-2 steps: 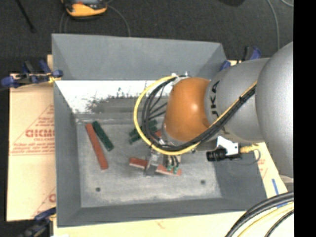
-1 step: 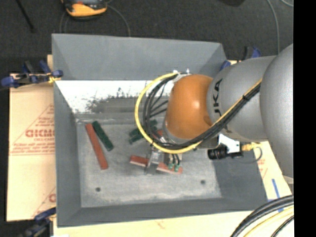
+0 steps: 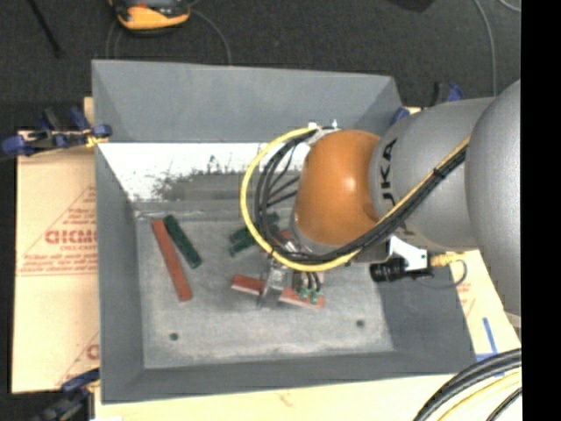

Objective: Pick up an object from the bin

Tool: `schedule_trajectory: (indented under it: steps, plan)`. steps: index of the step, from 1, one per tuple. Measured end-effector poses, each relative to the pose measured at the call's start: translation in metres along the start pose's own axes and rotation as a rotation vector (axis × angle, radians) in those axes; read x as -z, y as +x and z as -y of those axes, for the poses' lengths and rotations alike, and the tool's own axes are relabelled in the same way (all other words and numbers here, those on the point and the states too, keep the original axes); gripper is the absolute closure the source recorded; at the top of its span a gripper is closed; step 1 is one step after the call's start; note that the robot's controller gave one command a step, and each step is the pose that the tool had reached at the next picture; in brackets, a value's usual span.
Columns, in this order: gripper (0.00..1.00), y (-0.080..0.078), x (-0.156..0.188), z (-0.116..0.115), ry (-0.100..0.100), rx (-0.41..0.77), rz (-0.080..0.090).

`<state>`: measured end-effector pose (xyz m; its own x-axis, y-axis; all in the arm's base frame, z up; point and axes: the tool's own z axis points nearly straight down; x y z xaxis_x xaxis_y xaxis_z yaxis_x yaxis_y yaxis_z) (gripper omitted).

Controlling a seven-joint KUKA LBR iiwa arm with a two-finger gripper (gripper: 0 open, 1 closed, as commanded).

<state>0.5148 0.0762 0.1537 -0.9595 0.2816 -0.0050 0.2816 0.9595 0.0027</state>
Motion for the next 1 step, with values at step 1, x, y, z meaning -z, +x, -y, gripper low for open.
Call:
schedule_trajectory:
  steps: [1]
  plan:
    - [1.00, 0.0008, 0.0076, 0.0007, 0.003, 0.001, -0.006]
